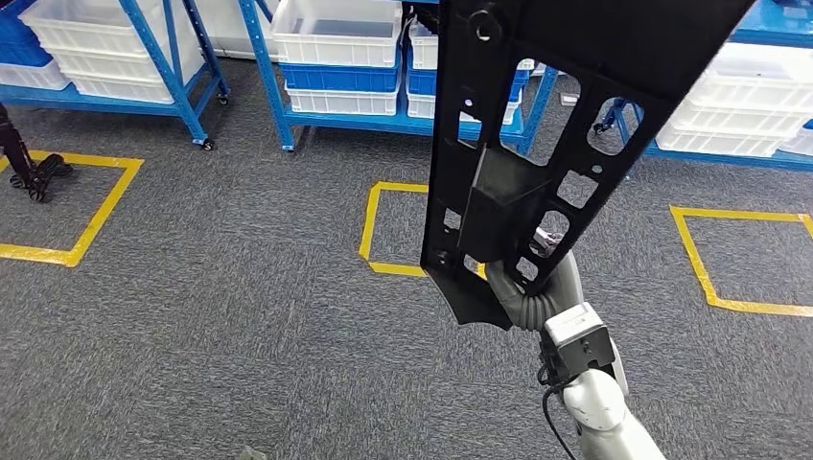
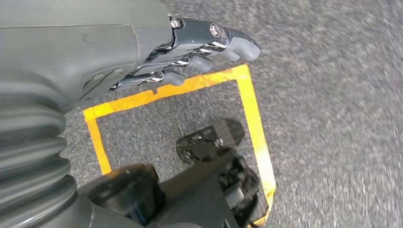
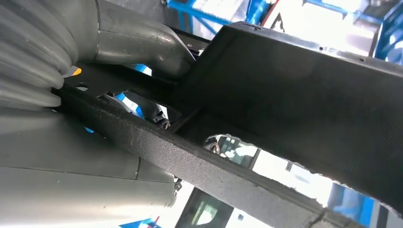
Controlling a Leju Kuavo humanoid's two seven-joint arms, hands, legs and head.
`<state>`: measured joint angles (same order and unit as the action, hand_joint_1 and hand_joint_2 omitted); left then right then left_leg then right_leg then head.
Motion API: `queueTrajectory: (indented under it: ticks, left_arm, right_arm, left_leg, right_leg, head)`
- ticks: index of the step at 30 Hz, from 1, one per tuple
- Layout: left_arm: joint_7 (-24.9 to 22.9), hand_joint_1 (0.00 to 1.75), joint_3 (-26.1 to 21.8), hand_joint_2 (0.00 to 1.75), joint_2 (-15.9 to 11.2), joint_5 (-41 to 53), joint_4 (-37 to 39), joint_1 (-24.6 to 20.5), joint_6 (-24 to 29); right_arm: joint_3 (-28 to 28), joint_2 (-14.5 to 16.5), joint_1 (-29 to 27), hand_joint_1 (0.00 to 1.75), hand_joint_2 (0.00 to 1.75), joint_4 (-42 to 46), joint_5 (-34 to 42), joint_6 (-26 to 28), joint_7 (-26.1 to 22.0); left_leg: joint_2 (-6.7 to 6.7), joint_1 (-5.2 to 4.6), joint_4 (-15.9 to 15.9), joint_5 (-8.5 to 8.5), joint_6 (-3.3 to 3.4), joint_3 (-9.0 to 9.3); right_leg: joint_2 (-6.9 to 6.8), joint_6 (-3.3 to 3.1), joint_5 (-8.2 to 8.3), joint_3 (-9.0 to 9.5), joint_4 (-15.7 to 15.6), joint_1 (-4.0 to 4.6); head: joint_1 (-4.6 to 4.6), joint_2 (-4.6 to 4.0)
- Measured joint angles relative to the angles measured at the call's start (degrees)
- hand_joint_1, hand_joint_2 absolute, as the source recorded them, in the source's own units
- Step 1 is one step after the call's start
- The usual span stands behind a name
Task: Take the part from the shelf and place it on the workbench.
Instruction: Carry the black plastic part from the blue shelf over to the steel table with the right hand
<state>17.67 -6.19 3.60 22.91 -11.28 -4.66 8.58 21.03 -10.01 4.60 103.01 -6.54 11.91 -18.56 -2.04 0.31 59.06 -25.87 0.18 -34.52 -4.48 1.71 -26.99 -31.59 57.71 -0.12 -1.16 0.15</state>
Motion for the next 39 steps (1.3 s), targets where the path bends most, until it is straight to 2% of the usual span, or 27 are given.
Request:
queueTrajectory:
  ticks: [2,4,5,6,7,8,9,10,11,12,13,15,16,17,18,19,20,21,22,23,24,26,27,28,34,37,39]
  left_arm:
    - [0.01,0.0,-0.22,1.75,0.02,0.01,0.0,-0.09,-0.03]
    - [0.01,0.0,-0.3,1.75,0.04,0.04,0.0,-0.28,-0.04]
    - [0.01,0.0,-0.31,1.75,0.04,0.06,0.0,-0.33,-0.04]
    - [0.01,0.0,-0.31,1.75,0.05,0.08,0.0,-0.32,-0.05]
    - [0.01,0.0,-0.32,1.75,0.05,0.1,0.0,-0.27,-0.05]
    - [0.01,0.0,-0.33,1.75,0.05,0.1,0.0,-0.24,-0.07]
    - [0.0,0.0,-0.34,1.75,0.05,0.1,0.0,-0.23,-0.09]
    - [0.0,0.0,-0.36,1.75,0.06,0.1,0.0,-0.24,-0.1]
    - [0.01,0.0,-0.37,1.75,0.06,0.1,0.0,-0.27,-0.12]
    - [0.01,0.0,-0.39,1.75,0.07,0.11,0.0,-0.3,-0.12]
    - [0.01,0.0,-0.44,1.75,0.06,0.13,0.0,-0.32,-0.12]
    - [0.01,0.0,-0.54,1.75,0.04,0.16,0.01,-0.28,-0.1]
    - [0.01,0.0,-0.58,1.75,0.02,0.17,0.01,-0.22,-0.1]
    - [0.01,0.0,-0.6,1.75,0.01,0.18,0.01,-0.17,-0.1]
    - [0.01,0.0,-0.61,1.75,-0.01,0.19,0.02,-0.16,-0.1]
    - [0.01,0.0,-0.61,1.75,-0.01,0.19,0.01,-0.18,-0.1]
    - [0.01,0.0,-0.61,1.75,0.01,0.19,0.02,-0.2,-0.11]
    - [0.01,0.0,-0.61,1.75,0.03,0.19,0.02,-0.21,-0.11]
    - [0.01,0.0,-0.61,1.75,0.04,0.19,0.02,-0.17,-0.12]
    - [0.01,0.0,-0.61,1.75,0.05,0.19,0.02,-0.12,-0.12]
    - [0.01,0.0,-0.61,1.75,0.05,0.19,0.02,-0.09,-0.11]
    - [0.01,0.0,-0.61,1.75,0.04,0.19,0.01,-0.1,-0.1]
    - [0.01,0.0,-0.61,1.75,0.03,0.19,0.0,-0.12,-0.1]
    - [0.01,0.0,-0.61,1.75,0.03,0.19,0.0,-0.13,-0.1]
    - [0.01,0.0,-0.61,1.75,0.03,0.19,0.0,-0.13,-0.1]
    - [0.01,0.0,-0.61,1.75,0.03,0.19,0.0,-0.15,-0.1]
    - [0.01,0.0,-0.61,1.75,0.04,0.19,0.0,-0.27,-0.1]
  right_arm:
    - [-0.01,-0.03,0.03,1.75,1.75,0.0,-0.37,0.01,-0.01]
    - [-0.01,-0.14,0.01,1.75,1.75,0.0,-0.49,0.03,-0.02]
    - [-0.01,-0.2,-0.05,1.75,1.75,0.0,-0.5,0.03,-0.02]
    - [-0.01,-0.24,-0.12,1.75,1.75,0.0,-0.51,0.03,-0.02]
    - [0.0,-0.27,-0.18,1.75,1.75,0.0,-0.56,0.03,-0.02]
    - [0.0,-0.29,-0.22,1.75,1.75,0.0,-0.6,0.03,-0.02]
    - [0.0,-0.3,-0.21,1.75,1.75,0.0,-0.67,0.03,-0.02]
    - [0.0,-0.31,-0.16,1.75,1.75,0.0,-0.79,0.02,-0.02]
    - [0.0,-0.3,-0.11,1.75,1.75,0.0,-0.88,0.02,-0.02]
    - [0.0,-0.3,-0.03,1.75,1.75,0.0,-1.0,0.02,-0.03]
    - [0.0,-0.3,0.04,1.75,1.75,0.0,-1.08,0.02,-0.03]
    - [0.0,-0.3,0.11,1.75,1.75,0.0,-1.15,0.02,-0.04]
    - [0.01,-0.29,0.13,1.75,1.75,0.0,-1.16,0.02,-0.04]
    - [0.01,-0.26,0.14,1.75,1.75,0.01,-1.17,0.02,-0.05]
    - [0.01,-0.23,0.14,1.75,1.75,0.02,-1.17,0.02,-0.06]
    - [0.01,-0.22,0.11,1.75,1.75,0.04,-1.17,0.02,-0.07]
    - [0.0,-0.21,0.05,1.75,1.75,0.05,-1.17,0.02,-0.08]
    - [0.01,-0.21,0.0,1.75,1.75,0.07,-1.17,0.02,-0.09]
    - [0.01,-0.21,-0.05,1.75,1.75,0.07,-1.17,0.02,-0.09]
    - [0.01,-0.2,-0.07,1.75,1.75,0.07,-1.17,0.02,-0.09]
    - [0.01,-0.2,-0.09,1.75,1.75,0.07,-1.17,0.02,-0.09]
    - [0.0,-0.2,-0.1,1.75,1.75,0.07,-1.17,0.02,-0.09]
    - [0.0,-0.2,-0.09,1.75,1.75,0.07,-1.17,0.02,-0.09]
    - [0.0,-0.2,-0.09,1.75,1.75,0.07,-1.17,0.02,-0.09]
    - [0.0,-0.2,-0.09,1.75,1.75,0.07,-1.17,0.02,-0.09]
    - [0.0,-0.2,-0.08,1.75,1.75,0.07,-1.17,0.02,-0.09]
    - [0.0,-0.2,-0.07,1.75,1.75,0.08,-1.22,0.02,-0.1]
  left_leg:
    - [1.2,0.17,-0.25,0.52,0.83,-0.25]
    - [2.44,0.26,-0.3,0.93,1.44,-0.68]
    - [3.09,0.25,-0.29,1.08,1.62,-0.94]
    - [3.74,0.24,-0.28,1.22,1.7,-1.15]
    - [4.4,0.23,-0.28,1.35,1.7,-1.29]
    - [5.09,0.24,-0.27,1.49,1.62,-1.37]
    - [5.79,0.25,-0.27,1.62,1.48,-1.4]
    - [6.47,0.27,-0.27,1.77,1.28,-1.43]
    - [7.06,0.18,-0.24,1.91,1.03,-1.49]
    - [7.58,0.11,-0.23,2.08,0.72,-1.63]
    - [7.99,0.05,-0.23,2.28,0.39,-1.81]
    - [8.72,0.13,-0.39,2.72,-0.36,-2.19]
    - [8.22,0.17,-0.21,2.62,-0.65,-2.39]
    - [7.15,0.16,0.59,1.97,-0.89,-2.75]
    - [5.68,0.12,2.48,0.64,-1.09,-3.53]
    - [4.05,0.12,5.72,-1.38,-1.27,-4.82]
    - [3.11,0.17,9.81,-3.56,-1.49,-6.5]
    - [2.68,0.27,13.72,-5.31,-1.68,-8.11]
    - [2.49,0.35,16.27,-6.16,-1.82,-9.06]
    - [2.33,0.4,16.51,-5.88,-1.9,-8.89]
    - [1.98,0.43,14.24,-4.59,-1.91,-7.46]
    - [0.71,0.44,7.39,-1.5,-1.84,-3.49]
    - [0.17,0.44,5.08,-0.57,-1.8,-2.17]
    - [-0.15,0.44,4.16,-0.23,-1.78,-1.64]
    - [-0.44,0.42,3.71,-0.07,-1.76,-1.37]
    - [-1.67,0.35,2.2,0.33,-1.68,-0.46]
    - [-2.69,0.07,1.05,0.13,-1.37,-0.01]
  right_leg:
    - [1.19,0.14,-1.69,-1.26,2.56,-0.2]
    - [3.29,-0.23,-4.97,-4.57,9.52,-0.34]
    - [3.83,-0.38,-6.49,-6.54,13.57,-0.37]
    - [4.07,-0.34,-7.3,-7.99,16.39,-0.38]
    - [4.19,-0.09,-7.31,-8.49,17.32,-0.42]
    - [4.31,0.34,-6.34,-7.72,15.75,-0.48]
    - [4.63,0.83,-4.75,-5.89,12.14,-0.58]
    - [5.61,1.21,-3.15,-3.58,7.59,-0.74]
    - [6.51,1.32,-1.9,-1.65,3.8,-0.77]
    - [7.15,1.15,-1.15,-0.42,1.38,-0.76]
    - [7.48,0.82,-0.86,0.07,0.4,-0.66]
    - [6.48,0.03,-0.45,0.06,0.43,-0.43]
    - [5.95,-0.35,-0.23,0.06,0.36,-0.51]
    - [5.4,-0.84,-0.03,0.08,0.24,-0.62]
    - [4.8,-1.3,0.12,0.09,0.08,-0.78]
    - [4.17,-1.6,0.16,0.08,0.05,-0.76]
    - [3.52,-1.82,0.15,0.03,0.06,-0.67]
    - [2.79,-1.86,0.12,-0.01,0.08,-0.6]
    - [2.04,-1.86,0.12,-0.04,0.1,-0.54]
    - [1.33,-1.84,0.11,-0.05,0.12,-0.51]
    - [0.63,-1.82,0.09,0.0,0.14,-0.51]
    - [-0.44,-1.74,0.0,0.17,0.19,-0.52]
    - [-0.71,-1.71,-0.04,0.23,0.2,-0.52]
    - [-0.81,-1.69,-0.07,0.26,0.21,-0.52]
    - [-0.85,-1.64,-0.1,0.28,0.22,-0.5]
    - [-1.0,-1.51,-0.18,0.34,0.25,-0.36]
    - [-1.45,-1.3,-0.32,0.28,0.38,0.13]
  head:
    - [0.04,0.01]
    - [0.17,0.01]
    - [0.23,0.0]
    - [0.23,0.0]
    - [0.24,0.0]
    - [0.23,0.0]
    - [0.24,0.0]
    - [0.25,0.0]
    - [0.23,0.0]
    - [0.2,0.0]
    - [0.18,0.01]
    - [0.14,0.01]
    - [0.14,0.01]
    - [0.06,0.0]
    - [-0.05,0.0]
    - [-0.16,0.0]
    - [-0.26,0.0]
    - [-0.3,0.0]
    - [-0.28,0.0]
    - [-0.3,0.0]
    - [-0.31,0.0]
    - [-0.32,0.0]
    - [-0.32,0.0]
    - [-0.32,0.0]
    - [-0.33,0.01]
    - [-0.36,0.0]
    - [-0.37,0.0]
